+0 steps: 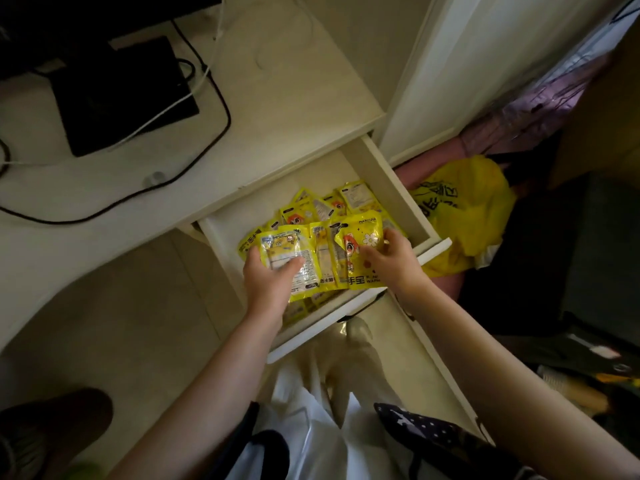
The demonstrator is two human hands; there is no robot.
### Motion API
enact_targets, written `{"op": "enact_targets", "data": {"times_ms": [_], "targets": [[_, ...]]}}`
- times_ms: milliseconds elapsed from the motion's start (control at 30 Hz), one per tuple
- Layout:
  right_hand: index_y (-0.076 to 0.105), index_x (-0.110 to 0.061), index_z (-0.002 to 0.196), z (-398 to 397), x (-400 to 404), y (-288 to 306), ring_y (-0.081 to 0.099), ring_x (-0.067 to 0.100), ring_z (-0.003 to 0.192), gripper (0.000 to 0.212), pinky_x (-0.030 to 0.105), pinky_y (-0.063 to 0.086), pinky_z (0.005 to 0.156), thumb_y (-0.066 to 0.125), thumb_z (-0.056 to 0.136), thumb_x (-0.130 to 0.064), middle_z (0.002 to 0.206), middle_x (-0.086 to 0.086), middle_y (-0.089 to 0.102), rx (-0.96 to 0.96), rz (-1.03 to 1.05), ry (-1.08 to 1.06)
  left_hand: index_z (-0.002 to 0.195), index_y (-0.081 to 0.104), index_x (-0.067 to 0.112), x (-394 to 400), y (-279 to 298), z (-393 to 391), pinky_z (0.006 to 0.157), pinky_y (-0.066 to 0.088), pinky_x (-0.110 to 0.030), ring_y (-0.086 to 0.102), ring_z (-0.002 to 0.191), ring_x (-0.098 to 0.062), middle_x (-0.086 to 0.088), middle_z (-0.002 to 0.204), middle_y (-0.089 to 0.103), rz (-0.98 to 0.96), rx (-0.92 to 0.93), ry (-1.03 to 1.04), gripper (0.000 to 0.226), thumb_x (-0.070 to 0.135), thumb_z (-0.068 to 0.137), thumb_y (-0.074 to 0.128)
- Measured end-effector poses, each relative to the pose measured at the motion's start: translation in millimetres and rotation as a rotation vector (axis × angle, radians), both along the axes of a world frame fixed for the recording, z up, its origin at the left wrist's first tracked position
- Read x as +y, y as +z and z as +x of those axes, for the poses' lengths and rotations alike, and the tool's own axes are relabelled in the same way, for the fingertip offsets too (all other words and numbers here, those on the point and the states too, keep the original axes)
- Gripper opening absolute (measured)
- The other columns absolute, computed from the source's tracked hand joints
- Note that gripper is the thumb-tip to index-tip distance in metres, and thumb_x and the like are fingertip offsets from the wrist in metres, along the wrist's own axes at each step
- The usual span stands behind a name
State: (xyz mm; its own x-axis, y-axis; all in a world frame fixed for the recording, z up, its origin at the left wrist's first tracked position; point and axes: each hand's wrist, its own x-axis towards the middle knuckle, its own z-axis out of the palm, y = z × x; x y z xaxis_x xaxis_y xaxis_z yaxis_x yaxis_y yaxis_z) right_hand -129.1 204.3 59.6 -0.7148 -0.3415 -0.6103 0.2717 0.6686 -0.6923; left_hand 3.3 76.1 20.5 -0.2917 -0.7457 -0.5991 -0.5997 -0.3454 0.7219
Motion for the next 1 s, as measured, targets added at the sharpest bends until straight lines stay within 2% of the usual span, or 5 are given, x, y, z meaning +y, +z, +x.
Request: {"op": "enact_targets", "data": {"times_ms": [333, 500, 733, 900, 1000], "targets": [[0.053, -0.006, 0.121, -121.6, -40.8, -49.6, 0.063, 0.018, 0.08, 0.032, 0.027, 0.05, 0.059, 0.06, 0.091, -0.018, 0.1, 0.009, 0.065, -0.049, 0.044, 0.189, 0.15, 0.023, 0.014, -5.8, -35.2, -100.9, 0.109, 0.031, -0.04, 0.033, 0.139, -0.028, -0.009, 0.154, 0.028, 0.042, -0.083, 0.224, 0.091, 0.026, 0.078, 0.078], [0.057, -0.012, 0.107, -164.4, -73.5, -82.8, 0.062, 0.016, 0.074, 0.019, 0.028, 0.05, 0.062, 0.063, 0.09, -0.018, 0.098, 0.008, 0.067, -0.078, 0.055, 0.255, 0.142, 0.036, 0.013, -11.7, -66.5, -141.0, 0.105, 0.04, -0.049, 0.045, 0.13, -0.034, -0.012, 0.143, 0.045, 0.042, -0.12, 0.246, 0.089, 0.032, 0.069, 0.083], [0.06, -0.011, 0.1, -187.6, -108.6, -116.9, 0.054, 0.01, 0.063, 0.016, 0.023, 0.043, 0.054, 0.062, 0.09, -0.024, 0.078, 0.001, 0.061, -0.1, 0.123, 0.373, 0.149, 0.022, 0.01, -11.9, -96.9, -170.9, 0.108, 0.032, -0.037, 0.032, 0.139, -0.03, -0.01, 0.155, 0.029, 0.067, -0.169, 0.23, 0.09, 0.025, 0.079, 0.076], [0.066, -0.015, 0.092, -186.0, -119.9, -124.5, 0.065, 0.038, 0.1, 0.006, 0.052, 0.053, 0.09, 0.065, 0.088, -0.019, 0.098, 0.018, 0.068, -0.295, -0.008, 0.244, 0.147, 0.026, 0.009, -6.8, -116.9, -165.7, 0.098, 0.04, -0.036, 0.044, 0.13, -0.032, -0.013, 0.145, 0.043, 0.103, -0.174, 0.191, 0.082, 0.019, 0.081, 0.074], [0.065, -0.017, 0.089, -191.0, -125.3, -123.2, 0.065, 0.039, 0.103, 0.001, 0.057, 0.052, 0.09, 0.064, 0.089, -0.019, 0.101, 0.016, 0.069, -0.419, -0.131, 0.172, 0.148, 0.025, 0.01, -6.6, -122.7, -160.8, 0.098, 0.042, -0.04, 0.044, 0.13, -0.033, -0.013, 0.145, 0.043, 0.11, -0.186, 0.189, 0.08, 0.015, 0.084, 0.072]]}}
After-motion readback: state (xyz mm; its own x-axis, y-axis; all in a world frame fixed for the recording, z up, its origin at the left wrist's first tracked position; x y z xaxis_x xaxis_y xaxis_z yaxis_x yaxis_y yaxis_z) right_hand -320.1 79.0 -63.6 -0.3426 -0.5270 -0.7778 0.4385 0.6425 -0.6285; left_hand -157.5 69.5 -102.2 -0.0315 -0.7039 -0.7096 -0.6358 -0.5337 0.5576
